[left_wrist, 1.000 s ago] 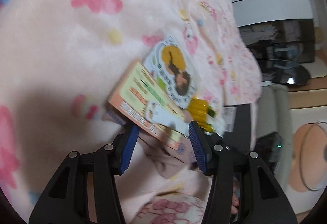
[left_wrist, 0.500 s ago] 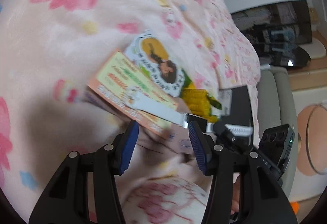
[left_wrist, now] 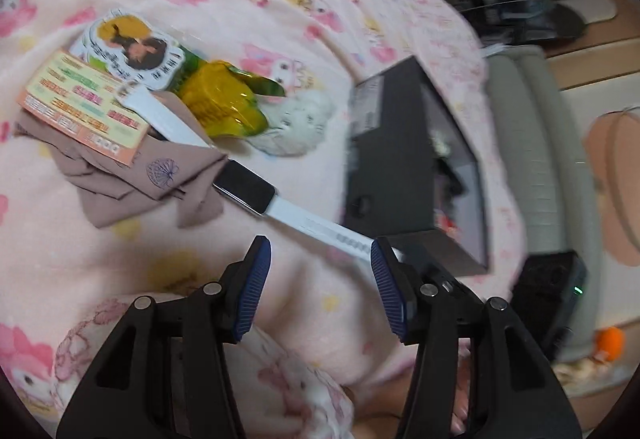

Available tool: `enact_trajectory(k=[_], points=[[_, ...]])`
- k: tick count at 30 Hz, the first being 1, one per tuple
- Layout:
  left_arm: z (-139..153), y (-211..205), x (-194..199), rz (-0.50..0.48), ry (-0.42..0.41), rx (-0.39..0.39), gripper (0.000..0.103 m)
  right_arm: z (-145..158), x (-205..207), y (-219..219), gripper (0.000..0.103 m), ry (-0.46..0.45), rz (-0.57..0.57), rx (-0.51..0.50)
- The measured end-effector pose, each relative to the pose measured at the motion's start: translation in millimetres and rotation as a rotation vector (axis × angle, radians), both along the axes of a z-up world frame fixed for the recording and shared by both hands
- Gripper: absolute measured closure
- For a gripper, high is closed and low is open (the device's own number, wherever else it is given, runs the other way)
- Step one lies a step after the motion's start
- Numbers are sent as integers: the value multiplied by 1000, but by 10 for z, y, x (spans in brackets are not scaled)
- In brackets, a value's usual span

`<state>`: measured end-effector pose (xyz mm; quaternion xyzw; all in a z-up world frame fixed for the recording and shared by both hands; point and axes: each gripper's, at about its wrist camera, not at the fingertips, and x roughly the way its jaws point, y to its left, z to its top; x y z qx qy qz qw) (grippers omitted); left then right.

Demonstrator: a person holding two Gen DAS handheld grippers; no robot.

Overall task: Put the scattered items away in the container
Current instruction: 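Grasp the white watch strap with the right gripper, then lift the white watch and carry it toward the black box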

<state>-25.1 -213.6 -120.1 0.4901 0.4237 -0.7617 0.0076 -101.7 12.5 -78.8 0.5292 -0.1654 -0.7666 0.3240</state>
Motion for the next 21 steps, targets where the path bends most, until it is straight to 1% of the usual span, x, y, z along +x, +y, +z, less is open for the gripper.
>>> enact_trajectory(k=[1, 2, 3, 4, 5, 6, 10, 12, 14, 18, 20, 21], points=[[-17, 5, -30, 16, -20, -1, 50, -40, -3, 29, 101, -19, 4, -12], [-55, -1, -60, 38, -40, 17, 50, -64, 5, 50, 101, -27, 1, -19], [-76, 0, -83, 49, -60, 7, 50, -79, 24, 63, 101, -27, 1, -20], [-92, 15, -116, 54, -82, -26, 50, -90, 40, 50, 101, -25, 3, -19], [-103, 32, -152, 60, -107, -75, 50, -100, 50, 51, 101, -24, 4, -16], [-118, 53, -173, 59, -115, -94, 50, -118, 57, 59, 101, -27, 1, -16], [-213, 76, -216, 44, -142, -76, 50, -136, 78, 159, 101, -21, -15, -18], [-222, 82, -203, 44, -141, -66, 50, -132, 87, 256, 101, -14, -30, -17], [-199, 114, -201, 38, -134, -72, 50, -128, 97, 368, 101, -4, -49, -8], [-166, 219, -213, 5, -135, -95, 50, -133, 127, 759, 101, 8, -96, 14], [-154, 287, -242, -15, -132, -112, 50, -151, 135, 1018, 101, 9, -148, 48], [-164, 326, -262, -32, -129, -102, 50, -170, 131, 1182, 101, 3, -188, 59]])
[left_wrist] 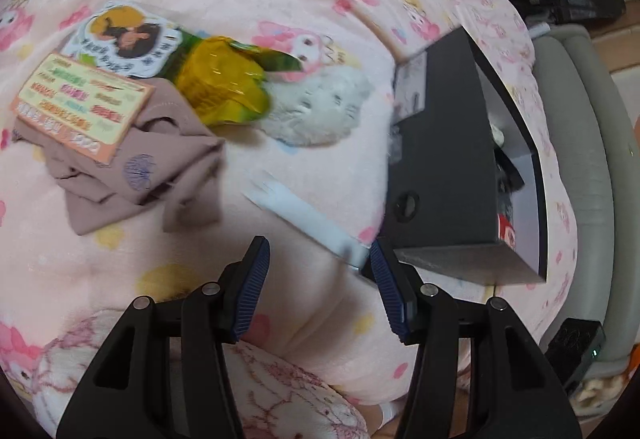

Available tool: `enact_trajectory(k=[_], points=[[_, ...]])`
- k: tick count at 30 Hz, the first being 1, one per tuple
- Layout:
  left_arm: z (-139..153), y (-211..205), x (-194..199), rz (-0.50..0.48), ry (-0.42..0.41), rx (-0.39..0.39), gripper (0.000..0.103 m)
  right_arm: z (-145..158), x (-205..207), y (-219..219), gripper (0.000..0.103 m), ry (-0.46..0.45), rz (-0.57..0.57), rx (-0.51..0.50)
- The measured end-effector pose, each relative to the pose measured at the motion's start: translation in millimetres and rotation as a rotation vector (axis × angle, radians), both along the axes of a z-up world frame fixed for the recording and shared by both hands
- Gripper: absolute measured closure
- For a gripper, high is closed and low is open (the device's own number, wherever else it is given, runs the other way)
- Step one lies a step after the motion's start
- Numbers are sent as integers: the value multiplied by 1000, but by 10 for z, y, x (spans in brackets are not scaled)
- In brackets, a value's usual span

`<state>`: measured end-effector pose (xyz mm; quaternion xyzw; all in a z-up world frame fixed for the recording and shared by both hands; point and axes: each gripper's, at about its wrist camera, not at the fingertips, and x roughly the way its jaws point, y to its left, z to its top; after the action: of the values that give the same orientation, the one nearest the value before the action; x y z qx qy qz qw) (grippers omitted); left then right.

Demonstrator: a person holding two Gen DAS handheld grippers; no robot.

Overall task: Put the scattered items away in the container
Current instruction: 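Lift the white watch and carry it toward the black box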

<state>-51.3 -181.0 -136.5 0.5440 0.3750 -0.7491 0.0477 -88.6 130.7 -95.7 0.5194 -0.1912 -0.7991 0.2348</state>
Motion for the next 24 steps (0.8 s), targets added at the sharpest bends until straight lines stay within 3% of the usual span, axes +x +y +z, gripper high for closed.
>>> enact_trajectory(k=[3, 6, 14, 20, 24], points=[[-64, 160, -86, -44, 10, 44, 50, -57, -55, 316, 99, -35, -73, 37], [-200, 296, -181, -69, 16, 136, 50, -68, -83, 561, 99, -56, -150, 23], [-224, 333, -202, -17, 11, 76, 50, 75, 32, 827, 98, 48, -296, 96], [-265, 413, -243, -3, -29, 24, 50, -319, -212, 600, 96, -133, -186, -36], [-267, 473, -256, -12, -41, -8, 51, -629, -325, 462, 84, -255, -194, -131]])
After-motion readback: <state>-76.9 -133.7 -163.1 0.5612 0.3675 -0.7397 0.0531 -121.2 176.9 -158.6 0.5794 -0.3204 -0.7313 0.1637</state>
